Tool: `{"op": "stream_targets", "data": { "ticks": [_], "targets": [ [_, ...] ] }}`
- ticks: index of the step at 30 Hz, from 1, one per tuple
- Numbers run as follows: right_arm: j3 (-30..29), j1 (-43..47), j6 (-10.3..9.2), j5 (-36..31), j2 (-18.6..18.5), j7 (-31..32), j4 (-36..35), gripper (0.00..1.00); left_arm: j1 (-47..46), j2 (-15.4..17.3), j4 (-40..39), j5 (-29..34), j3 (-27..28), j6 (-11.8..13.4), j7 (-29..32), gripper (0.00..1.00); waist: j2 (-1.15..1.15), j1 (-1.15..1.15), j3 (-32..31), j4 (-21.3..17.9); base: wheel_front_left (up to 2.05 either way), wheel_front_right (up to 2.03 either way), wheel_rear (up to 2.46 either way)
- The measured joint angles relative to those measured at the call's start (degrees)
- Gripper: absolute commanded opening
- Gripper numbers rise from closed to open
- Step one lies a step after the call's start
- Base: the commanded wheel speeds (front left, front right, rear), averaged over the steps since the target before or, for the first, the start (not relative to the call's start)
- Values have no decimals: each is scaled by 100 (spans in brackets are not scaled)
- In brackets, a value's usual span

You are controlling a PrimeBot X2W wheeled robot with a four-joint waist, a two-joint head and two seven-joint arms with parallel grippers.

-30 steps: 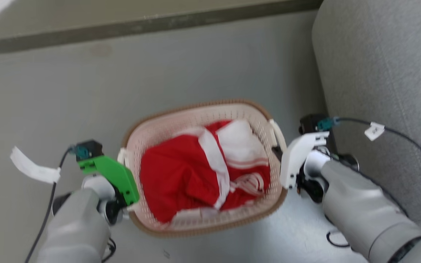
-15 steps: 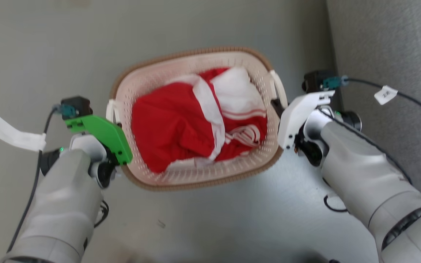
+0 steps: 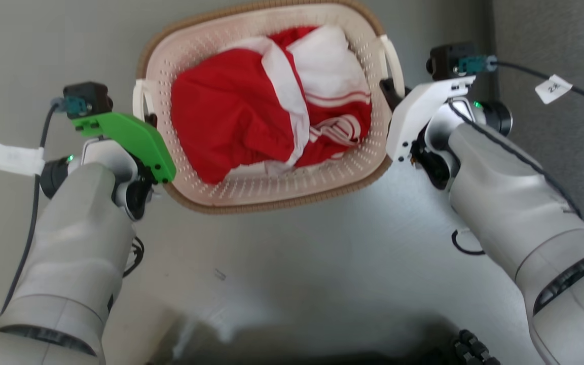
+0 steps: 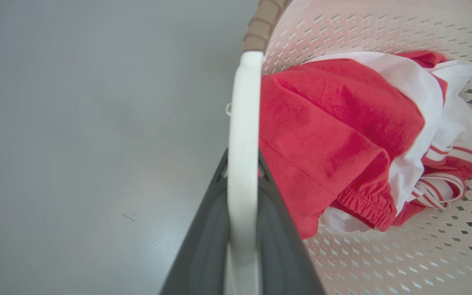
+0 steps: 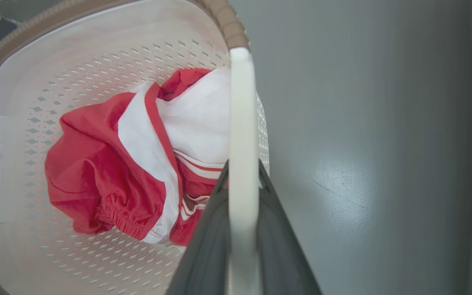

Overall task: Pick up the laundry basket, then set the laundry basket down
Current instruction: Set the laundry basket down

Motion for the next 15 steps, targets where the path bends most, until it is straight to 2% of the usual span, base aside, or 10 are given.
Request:
{"op": "stream_targets", "data": {
  "ticks": [15],
  "targets": [
    [18, -541, -2, -142, -8, -232, 154, 0, -546, 31, 9, 225, -38, 0, -388, 0, 0, 0, 730, 80, 0, 0, 0]
  ]
}}
